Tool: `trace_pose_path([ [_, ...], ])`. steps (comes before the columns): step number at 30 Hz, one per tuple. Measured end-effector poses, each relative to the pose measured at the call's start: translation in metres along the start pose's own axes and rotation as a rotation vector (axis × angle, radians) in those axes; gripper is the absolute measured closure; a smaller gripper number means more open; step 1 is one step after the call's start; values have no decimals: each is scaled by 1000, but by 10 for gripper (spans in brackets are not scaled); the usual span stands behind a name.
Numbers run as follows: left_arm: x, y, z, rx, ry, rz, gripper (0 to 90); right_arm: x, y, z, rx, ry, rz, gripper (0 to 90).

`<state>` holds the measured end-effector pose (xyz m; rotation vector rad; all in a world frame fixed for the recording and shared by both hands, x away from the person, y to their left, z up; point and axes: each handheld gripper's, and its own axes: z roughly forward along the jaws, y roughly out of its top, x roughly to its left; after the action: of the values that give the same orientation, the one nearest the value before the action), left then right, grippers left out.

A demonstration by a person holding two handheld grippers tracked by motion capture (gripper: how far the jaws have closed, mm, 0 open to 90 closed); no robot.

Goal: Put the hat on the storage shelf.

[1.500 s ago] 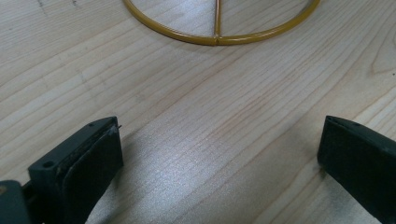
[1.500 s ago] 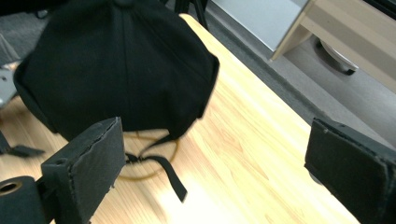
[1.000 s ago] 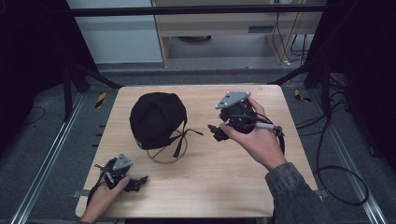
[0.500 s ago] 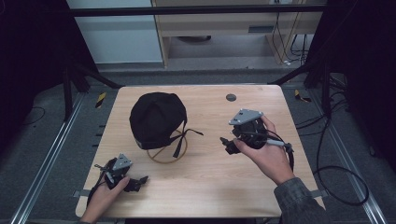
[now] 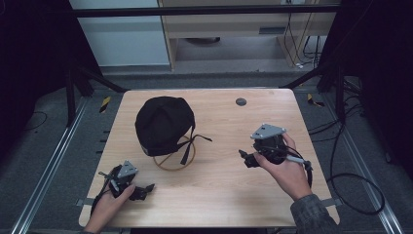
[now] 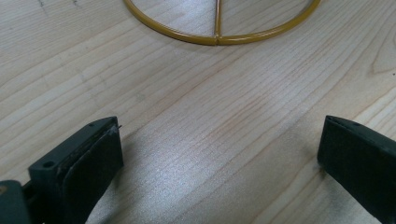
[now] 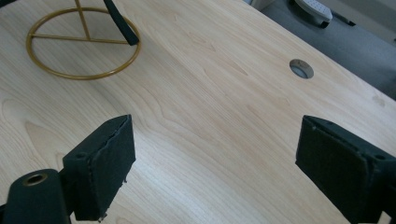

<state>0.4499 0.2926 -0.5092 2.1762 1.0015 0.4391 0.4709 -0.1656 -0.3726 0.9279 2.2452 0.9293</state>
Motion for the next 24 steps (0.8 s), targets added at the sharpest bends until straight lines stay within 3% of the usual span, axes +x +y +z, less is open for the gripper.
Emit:
trace_pose_path([
  [13, 0, 0, 0, 0, 1, -1, 0, -4, -50, 11, 27, -2, 85, 119],
  [24, 0, 0, 0, 0, 1, -1, 0, 5, -70, 23, 46, 7, 107, 116],
])
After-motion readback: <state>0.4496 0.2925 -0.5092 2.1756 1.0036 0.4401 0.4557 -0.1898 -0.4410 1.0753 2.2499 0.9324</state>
